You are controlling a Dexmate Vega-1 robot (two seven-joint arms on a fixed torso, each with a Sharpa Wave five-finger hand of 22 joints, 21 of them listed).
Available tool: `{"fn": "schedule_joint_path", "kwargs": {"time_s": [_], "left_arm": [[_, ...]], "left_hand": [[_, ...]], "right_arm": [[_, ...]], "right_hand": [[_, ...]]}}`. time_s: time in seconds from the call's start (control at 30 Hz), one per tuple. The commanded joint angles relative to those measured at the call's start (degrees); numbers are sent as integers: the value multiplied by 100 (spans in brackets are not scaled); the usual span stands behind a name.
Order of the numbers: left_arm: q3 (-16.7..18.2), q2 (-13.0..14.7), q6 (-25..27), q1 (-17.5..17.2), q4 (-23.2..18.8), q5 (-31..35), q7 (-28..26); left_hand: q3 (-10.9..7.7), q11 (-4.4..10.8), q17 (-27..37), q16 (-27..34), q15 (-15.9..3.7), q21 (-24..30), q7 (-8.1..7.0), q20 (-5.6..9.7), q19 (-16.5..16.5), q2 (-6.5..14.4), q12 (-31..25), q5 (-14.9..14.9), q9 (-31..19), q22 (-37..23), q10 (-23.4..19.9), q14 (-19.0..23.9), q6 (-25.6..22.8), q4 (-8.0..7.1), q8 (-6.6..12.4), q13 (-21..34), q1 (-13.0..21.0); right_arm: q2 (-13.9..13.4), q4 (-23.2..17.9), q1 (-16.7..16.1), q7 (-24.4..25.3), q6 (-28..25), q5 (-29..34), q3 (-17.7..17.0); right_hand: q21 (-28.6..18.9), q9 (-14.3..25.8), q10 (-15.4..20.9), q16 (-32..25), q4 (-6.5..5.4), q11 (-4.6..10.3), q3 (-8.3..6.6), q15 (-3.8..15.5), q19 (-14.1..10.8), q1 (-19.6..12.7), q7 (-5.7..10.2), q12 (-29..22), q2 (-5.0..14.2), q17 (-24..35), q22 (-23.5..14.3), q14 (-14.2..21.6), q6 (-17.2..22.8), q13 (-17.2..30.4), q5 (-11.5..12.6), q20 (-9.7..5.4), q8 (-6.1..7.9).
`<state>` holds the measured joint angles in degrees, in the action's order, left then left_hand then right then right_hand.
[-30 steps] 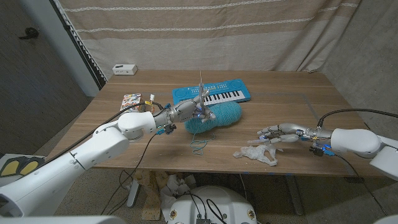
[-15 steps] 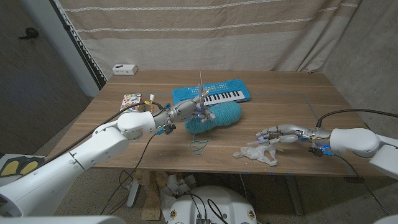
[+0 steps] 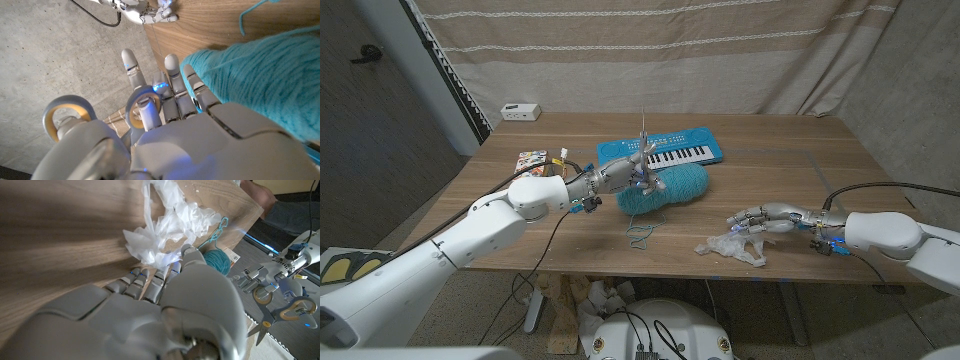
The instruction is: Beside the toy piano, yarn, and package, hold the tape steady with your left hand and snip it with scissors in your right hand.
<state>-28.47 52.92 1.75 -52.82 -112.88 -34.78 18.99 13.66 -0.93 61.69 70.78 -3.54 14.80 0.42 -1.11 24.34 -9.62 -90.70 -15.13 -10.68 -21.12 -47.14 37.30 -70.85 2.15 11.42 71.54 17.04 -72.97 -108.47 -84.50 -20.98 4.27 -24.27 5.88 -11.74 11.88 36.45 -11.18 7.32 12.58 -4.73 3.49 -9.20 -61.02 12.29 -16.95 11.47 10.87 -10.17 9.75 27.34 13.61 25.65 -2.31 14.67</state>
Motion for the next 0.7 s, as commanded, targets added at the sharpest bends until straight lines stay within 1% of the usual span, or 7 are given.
{"fn": "schedule_joint_path", "kwargs": {"time_s": [0.03, 0.07, 0.17, 0.23, 0.4, 0.43, 0.7], "left_arm": [[-37, 18, -8, 89, 80, 43, 315], [-35, 22, -13, 82, 76, 54, 303], [-16, 32, -17, 40, 51, 41, 264], [-15, 35, -22, 29, 50, 31, 270], [-29, 9, -43, 42, 71, 60, 266], [-28, -2, -40, 42, 72, 57, 251], [-65, -48, 59, 126, 76, 68, 241]], "left_hand": [[616, 787, 25, 29, -510, -14, 569, 12, 26, 16, -29, -35, -7, -28, -847, 71, -613, 466, 21, 2, -30], [616, 786, 38, 36, -509, -13, 571, 15, 28, 16, -31, -36, -7, -28, -855, 68, -616, 466, 22, 2, -30], [616, 782, 37, 39, -514, -11, 572, 21, 32, 17, -28, -38, -7, -29, -859, 76, -624, 465, 25, 2, -30], [616, 783, 64, 56, -518, -12, 577, 23, 26, 18, -28, -40, -7, -31, -863, 73, -632, 464, 27, 2, -31], [616, 782, 65, 56, -515, -9, 568, 28, 33, 20, -27, -42, -7, -32, -864, 70, -632, 462, 27, 2, -34], [615, 784, 73, 61, -507, -11, 568, 26, 30, 21, -26, -43, -7, -33, -861, 68, -633, 461, 26, 3, -35], [615, 781, 25, 40, -512, -11, 567, 24, 35, 25, -25, -52, -7, -34, -867, 88, -639, 455, 25, 3, -43]], "right_arm": [[-72, 71, 284, 442, 57, 242, 853], [-64, 76, 260, 479, 68, 170, 859], [-126, 19, 171, 781, 94, 258, 852], [-143, -4, 120, 957, 131, 292, 843], [-183, -97, -43, 1481, 157, 444, 776], [-192, -114, -73, 1573, 153, 474, 761], [-186, -40, -47, 1708, 220, 427, 735]], "right_hand": [[-27, 30, -64, -10, 119, -7, -373, 931, -129, -597, 28, -11, 4, 9, -42, 191, -94, 60, -62, 105, -77], [-31, 31, -205, 10, 128, -6, -505, 924, -134, -824, 11, 43, -18, 8, -44, 142, -236, 53, -129, 112, -154], [-39, 32, -260, 10, 114, -3, -533, 918, -151, -875, 24, 64, -26, 9, -44, 134, -273, 50, -158, 86, -174], [-70, 37, -135, -54, 16, -11, -528, 917, -244, -903, 10, 2, -53, 29, -41, 281, -62, 83, -249, 48, -83], [-129, 60, 480, -173, -73, -25, -471, 938, -460, -1102, 22, -335, -102, 84, -56, 760, 394, 269, -434, -99, 90], [-149, 70, 823, -213, -95, -35, -436, 949, -536, -1178, 12, -547, -100, 111, -65, 952, 567, 398, -474, -138, 142], [-203, 93, 1543, -390, -243, -41, -243, 942, -695, -1208, 2, -865, -87, 217, -93, 1460, 1672, 523, -604, -191, 504]]}}
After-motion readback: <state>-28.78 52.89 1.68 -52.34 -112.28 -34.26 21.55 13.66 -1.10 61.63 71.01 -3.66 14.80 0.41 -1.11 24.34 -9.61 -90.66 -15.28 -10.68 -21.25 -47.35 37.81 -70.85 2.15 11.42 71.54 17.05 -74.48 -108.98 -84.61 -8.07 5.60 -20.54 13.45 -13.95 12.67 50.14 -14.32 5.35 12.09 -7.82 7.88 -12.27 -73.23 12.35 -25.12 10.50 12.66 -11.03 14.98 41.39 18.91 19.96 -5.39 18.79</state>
